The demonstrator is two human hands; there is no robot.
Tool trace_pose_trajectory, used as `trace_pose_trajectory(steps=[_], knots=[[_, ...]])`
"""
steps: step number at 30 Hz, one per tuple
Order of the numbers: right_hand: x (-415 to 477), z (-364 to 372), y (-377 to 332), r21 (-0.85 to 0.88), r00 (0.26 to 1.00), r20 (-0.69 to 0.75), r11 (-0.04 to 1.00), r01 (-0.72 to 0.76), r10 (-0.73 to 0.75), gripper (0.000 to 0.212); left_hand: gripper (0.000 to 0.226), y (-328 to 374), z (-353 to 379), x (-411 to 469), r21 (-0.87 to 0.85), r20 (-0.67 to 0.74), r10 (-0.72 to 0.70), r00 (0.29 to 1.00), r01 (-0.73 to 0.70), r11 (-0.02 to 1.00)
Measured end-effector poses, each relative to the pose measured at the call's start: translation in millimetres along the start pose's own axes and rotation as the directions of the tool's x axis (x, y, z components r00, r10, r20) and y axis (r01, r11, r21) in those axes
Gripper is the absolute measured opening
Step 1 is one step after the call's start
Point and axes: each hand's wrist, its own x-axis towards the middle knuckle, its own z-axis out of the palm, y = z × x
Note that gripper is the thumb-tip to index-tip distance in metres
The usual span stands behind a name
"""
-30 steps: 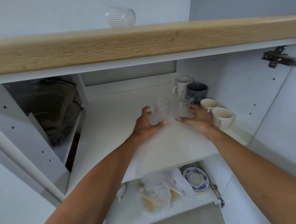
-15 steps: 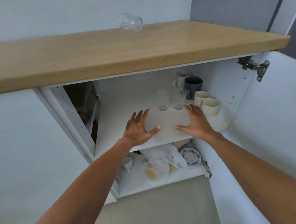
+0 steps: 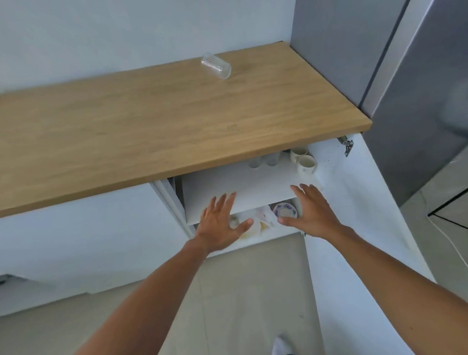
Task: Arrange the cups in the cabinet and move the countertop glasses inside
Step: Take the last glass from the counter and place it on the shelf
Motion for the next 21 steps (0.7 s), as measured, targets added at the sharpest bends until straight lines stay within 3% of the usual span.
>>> trace_pose_trajectory(steps=[10, 21], knots=[[-30, -110, -75, -0.015, 0.992, -0.029, 0.993, 0.119, -0.119, 0.103, 0.089, 48, -132, -35, 0.053, -0.118, 0.119, 0.986, -0.113, 0.992], [86, -172, -103, -0.043, 0.979, -0.056, 0.98, 0.196, -0.198, 0.105, 0.093, 38, -194, 53, 0.096, -0.21, -0.014, 0.978, 0.035, 0.995]])
